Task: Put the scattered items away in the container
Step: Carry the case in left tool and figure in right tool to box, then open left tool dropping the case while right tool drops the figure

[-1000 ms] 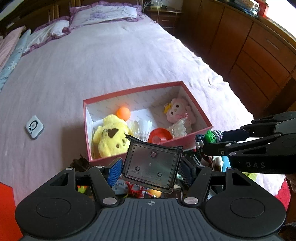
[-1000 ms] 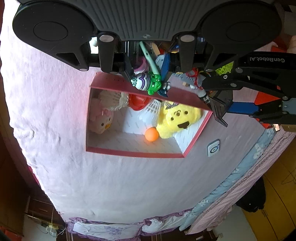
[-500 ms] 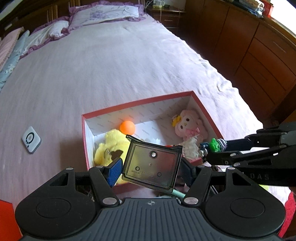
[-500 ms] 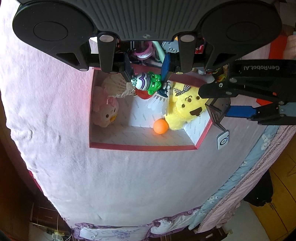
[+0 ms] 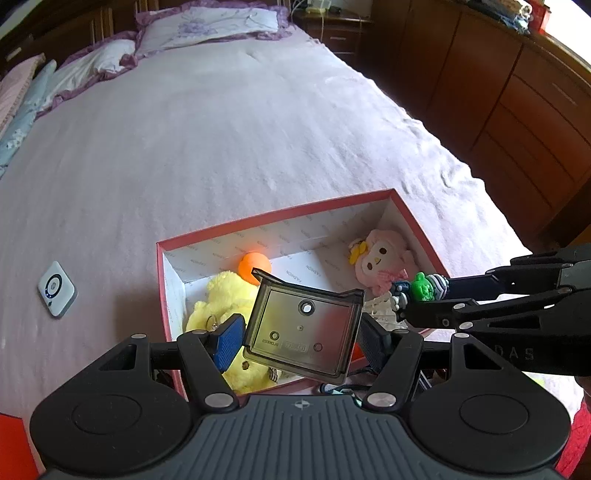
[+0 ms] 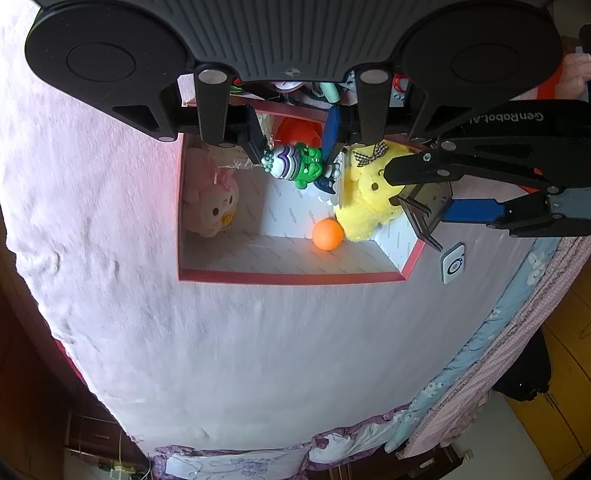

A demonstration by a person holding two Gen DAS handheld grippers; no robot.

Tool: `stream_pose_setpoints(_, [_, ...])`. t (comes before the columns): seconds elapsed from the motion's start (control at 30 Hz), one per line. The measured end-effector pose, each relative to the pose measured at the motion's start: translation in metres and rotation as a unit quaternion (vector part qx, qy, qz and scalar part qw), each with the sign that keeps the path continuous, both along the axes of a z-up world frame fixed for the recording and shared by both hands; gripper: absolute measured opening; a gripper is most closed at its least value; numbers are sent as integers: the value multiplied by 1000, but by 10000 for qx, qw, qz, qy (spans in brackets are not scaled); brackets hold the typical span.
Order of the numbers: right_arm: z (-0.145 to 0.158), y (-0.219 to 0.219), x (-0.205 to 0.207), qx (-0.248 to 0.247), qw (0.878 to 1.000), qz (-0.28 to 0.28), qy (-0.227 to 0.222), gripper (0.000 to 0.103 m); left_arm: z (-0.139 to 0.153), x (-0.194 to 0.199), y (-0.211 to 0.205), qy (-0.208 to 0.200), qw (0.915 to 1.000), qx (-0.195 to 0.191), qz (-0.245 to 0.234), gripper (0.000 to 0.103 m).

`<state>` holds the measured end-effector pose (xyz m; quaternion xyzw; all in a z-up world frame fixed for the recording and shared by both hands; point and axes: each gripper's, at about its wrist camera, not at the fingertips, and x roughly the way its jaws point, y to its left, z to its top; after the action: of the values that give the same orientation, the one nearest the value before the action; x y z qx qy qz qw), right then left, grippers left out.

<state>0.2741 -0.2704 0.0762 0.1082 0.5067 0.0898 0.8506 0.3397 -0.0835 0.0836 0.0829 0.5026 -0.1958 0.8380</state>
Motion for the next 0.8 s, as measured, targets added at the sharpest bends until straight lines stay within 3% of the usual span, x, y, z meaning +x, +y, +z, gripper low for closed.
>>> stream_pose_setpoints(0.53, [-1, -3, 11, 31, 9998, -167, 38, 37, 0, 16, -3, -40, 9999, 124, 68, 60])
stream_pose_setpoints(0.8, [0, -7, 11, 12, 9996, -262, 55, 45, -5, 12, 1, 106, 9995, 235, 201, 65])
